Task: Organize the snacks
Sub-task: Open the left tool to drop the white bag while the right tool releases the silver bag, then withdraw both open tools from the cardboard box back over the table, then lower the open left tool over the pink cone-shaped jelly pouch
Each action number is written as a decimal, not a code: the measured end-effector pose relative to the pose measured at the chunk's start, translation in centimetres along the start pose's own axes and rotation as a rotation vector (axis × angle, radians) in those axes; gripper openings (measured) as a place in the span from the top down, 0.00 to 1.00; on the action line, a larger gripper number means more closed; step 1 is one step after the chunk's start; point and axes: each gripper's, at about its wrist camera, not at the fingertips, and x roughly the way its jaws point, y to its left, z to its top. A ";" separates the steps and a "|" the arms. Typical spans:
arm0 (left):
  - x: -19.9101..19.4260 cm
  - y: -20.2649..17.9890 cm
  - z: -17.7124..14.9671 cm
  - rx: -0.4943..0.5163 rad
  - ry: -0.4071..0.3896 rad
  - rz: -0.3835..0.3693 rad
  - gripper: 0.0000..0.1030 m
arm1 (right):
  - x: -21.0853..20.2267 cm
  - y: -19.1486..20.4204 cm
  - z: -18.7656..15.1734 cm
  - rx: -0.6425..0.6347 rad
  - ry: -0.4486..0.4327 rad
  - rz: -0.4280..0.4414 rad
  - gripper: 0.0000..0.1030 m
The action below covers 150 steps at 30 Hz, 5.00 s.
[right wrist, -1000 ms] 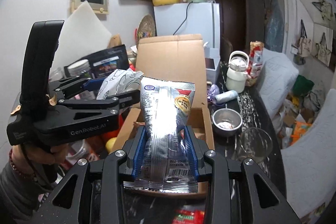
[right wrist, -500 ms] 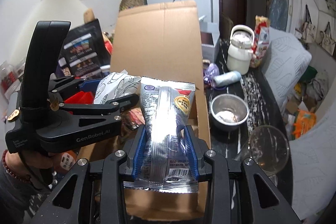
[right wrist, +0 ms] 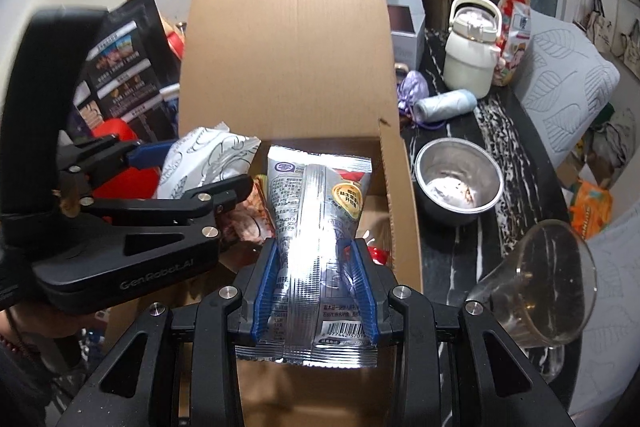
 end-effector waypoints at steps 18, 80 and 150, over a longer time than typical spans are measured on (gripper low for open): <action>0.9 -0.4 0.3 0.016 0.056 -0.001 0.39 | 1.4 1.1 -0.1 -0.011 0.048 -0.055 0.50; -28.2 -1.2 -14.8 0.069 -0.327 -0.079 0.17 | -24.6 8.9 -15.4 -0.005 -0.289 -0.173 0.30; -10.5 -7.4 -30.2 0.006 0.121 -0.168 0.16 | -14.0 4.1 -30.3 0.230 0.004 -0.078 0.30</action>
